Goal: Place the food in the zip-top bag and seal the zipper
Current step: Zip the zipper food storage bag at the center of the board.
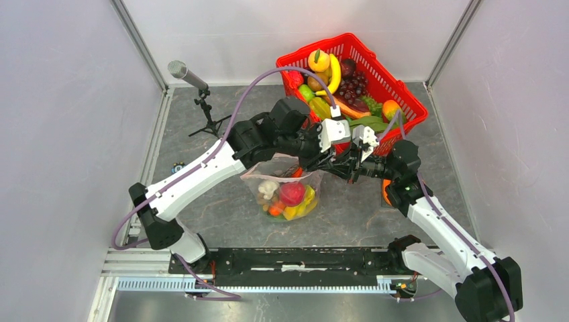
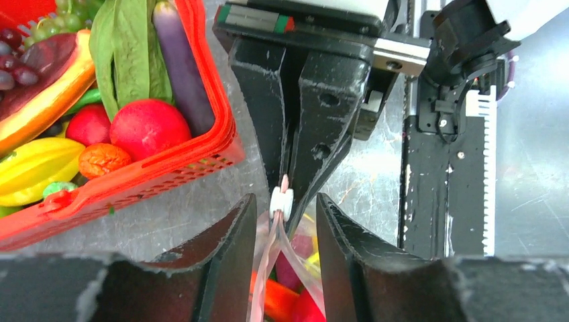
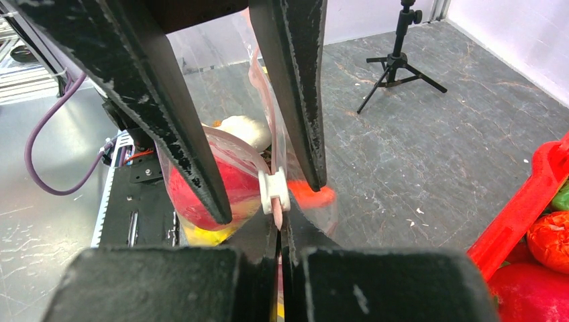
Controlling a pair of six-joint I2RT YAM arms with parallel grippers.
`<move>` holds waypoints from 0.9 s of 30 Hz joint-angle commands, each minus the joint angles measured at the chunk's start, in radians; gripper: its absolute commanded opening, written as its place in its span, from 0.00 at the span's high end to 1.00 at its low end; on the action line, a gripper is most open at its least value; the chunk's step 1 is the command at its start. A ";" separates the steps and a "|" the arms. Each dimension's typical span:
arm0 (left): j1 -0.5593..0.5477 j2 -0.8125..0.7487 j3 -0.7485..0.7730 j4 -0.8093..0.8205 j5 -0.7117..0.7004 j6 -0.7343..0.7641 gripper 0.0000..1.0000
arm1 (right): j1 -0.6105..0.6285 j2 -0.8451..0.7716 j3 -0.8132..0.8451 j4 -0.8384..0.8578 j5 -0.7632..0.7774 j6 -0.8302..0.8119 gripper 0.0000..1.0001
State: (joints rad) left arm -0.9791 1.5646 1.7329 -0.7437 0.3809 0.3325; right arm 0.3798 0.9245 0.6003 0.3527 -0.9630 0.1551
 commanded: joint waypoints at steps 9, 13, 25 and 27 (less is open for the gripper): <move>-0.018 0.023 0.070 -0.028 -0.048 0.049 0.69 | 0.008 -0.014 0.027 0.012 0.015 -0.012 1.00; -0.020 0.025 0.064 -0.025 -0.046 0.046 0.78 | 0.008 -0.015 0.025 0.010 0.018 -0.015 1.00; -0.019 -0.076 -0.033 -0.025 -0.132 0.072 0.97 | 0.008 -0.022 0.020 -0.008 0.086 -0.029 1.00; -0.019 -0.103 -0.057 -0.023 -0.141 0.073 0.97 | 0.008 -0.029 0.014 -0.006 0.092 -0.032 1.00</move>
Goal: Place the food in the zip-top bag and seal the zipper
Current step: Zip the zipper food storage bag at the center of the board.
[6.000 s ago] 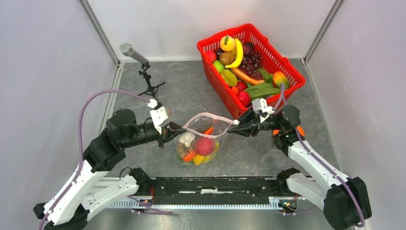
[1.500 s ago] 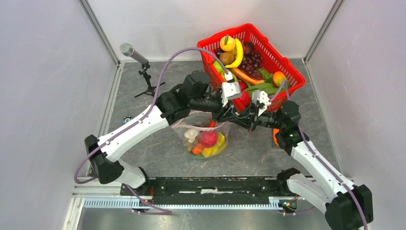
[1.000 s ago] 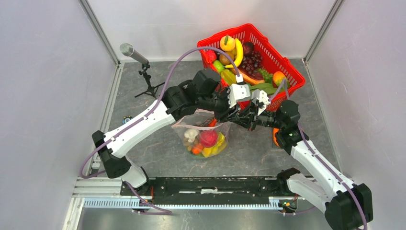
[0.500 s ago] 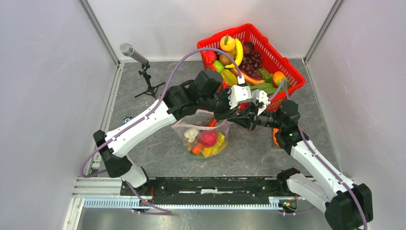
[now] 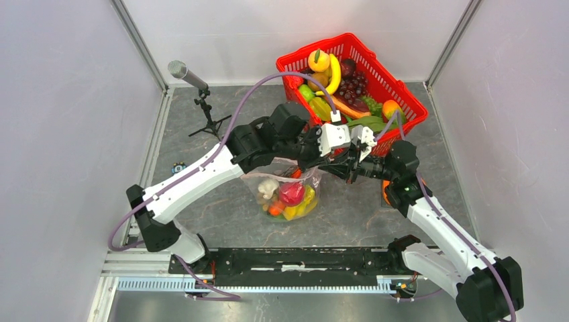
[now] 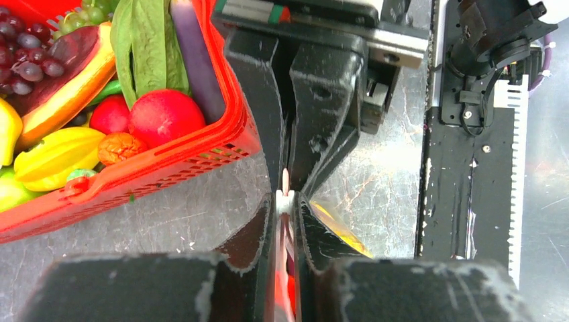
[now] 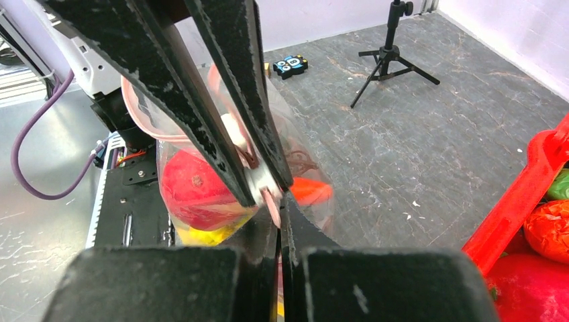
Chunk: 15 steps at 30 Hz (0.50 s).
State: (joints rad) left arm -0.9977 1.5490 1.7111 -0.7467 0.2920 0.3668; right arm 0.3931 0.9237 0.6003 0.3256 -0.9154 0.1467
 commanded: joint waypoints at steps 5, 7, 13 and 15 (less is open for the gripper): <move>-0.001 -0.127 -0.066 -0.019 -0.058 0.034 0.97 | -0.005 -0.035 0.012 0.029 0.040 -0.018 1.00; -0.001 -0.139 -0.082 -0.018 -0.069 0.033 0.97 | -0.004 -0.037 0.012 0.030 0.047 -0.016 1.00; 0.001 -0.214 -0.159 -0.016 -0.136 0.025 0.97 | -0.005 -0.042 0.016 -0.010 0.078 -0.040 1.00; 0.003 -0.253 -0.197 -0.005 -0.203 0.017 0.97 | -0.005 -0.042 0.018 -0.011 0.077 -0.042 1.00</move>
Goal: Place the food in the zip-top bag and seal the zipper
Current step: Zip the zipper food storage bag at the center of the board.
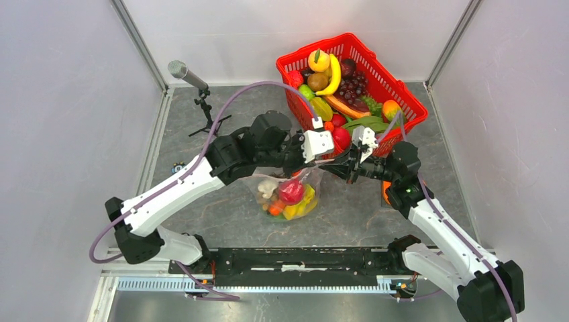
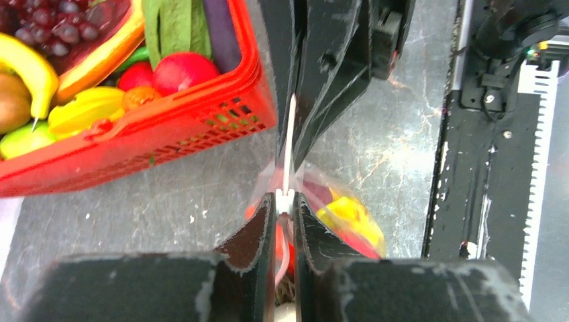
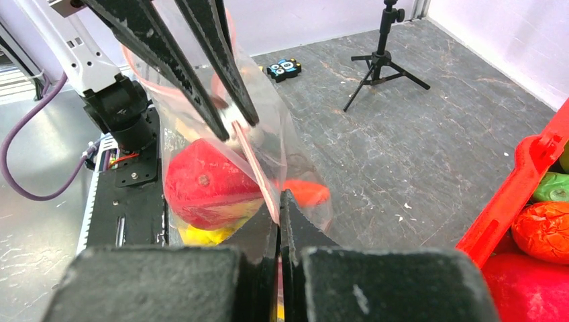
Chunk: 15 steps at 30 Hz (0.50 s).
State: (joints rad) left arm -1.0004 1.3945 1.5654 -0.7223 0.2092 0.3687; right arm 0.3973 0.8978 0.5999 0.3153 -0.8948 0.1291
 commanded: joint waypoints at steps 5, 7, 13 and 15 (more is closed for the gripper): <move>0.022 -0.190 -0.094 -0.041 -0.138 0.006 0.97 | -0.009 -0.023 0.023 -0.001 0.038 -0.023 1.00; 0.023 -0.218 -0.115 0.001 -0.111 0.003 0.98 | -0.009 -0.023 0.024 0.012 0.011 -0.019 1.00; 0.024 -0.167 -0.068 0.005 0.010 -0.027 0.98 | -0.006 -0.029 0.034 0.035 -0.064 -0.001 0.65; 0.023 -0.158 -0.063 0.007 0.018 -0.027 0.98 | -0.007 -0.041 0.034 0.021 -0.062 -0.020 0.48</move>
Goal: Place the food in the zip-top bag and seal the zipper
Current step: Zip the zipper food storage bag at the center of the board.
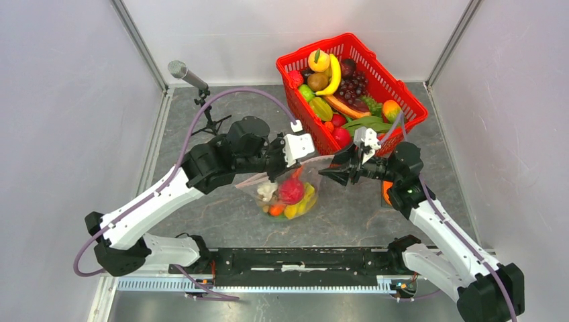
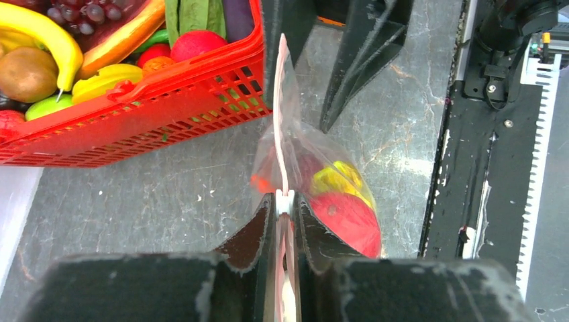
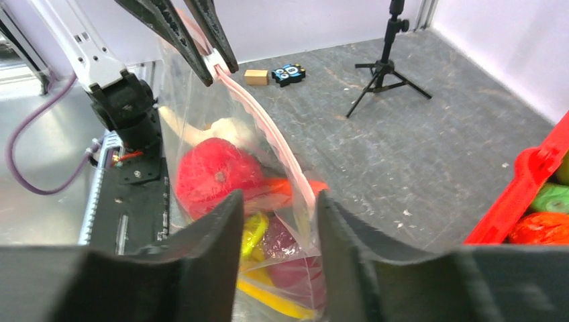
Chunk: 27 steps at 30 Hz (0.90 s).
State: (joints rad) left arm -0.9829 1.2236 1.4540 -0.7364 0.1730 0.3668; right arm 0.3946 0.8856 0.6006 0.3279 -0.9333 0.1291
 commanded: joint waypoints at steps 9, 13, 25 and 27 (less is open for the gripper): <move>0.005 0.018 0.046 0.025 0.101 -0.026 0.98 | -0.003 0.022 0.102 0.005 -0.062 -0.077 0.23; 0.006 0.022 0.046 0.025 0.109 -0.027 0.98 | -0.004 0.096 0.163 -0.002 -0.141 -0.101 0.30; 0.007 0.020 0.035 0.044 0.059 -0.028 0.98 | 0.030 0.136 0.201 -0.132 -0.151 -0.214 0.99; 0.006 0.005 0.017 0.048 0.040 -0.032 0.98 | 0.030 0.118 0.191 -0.144 -0.043 -0.213 1.00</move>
State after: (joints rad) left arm -0.9813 1.2484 1.4597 -0.7345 0.2371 0.3649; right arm 0.4191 1.0218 0.7589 0.2279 -1.0897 -0.0463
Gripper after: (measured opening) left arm 0.160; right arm 0.018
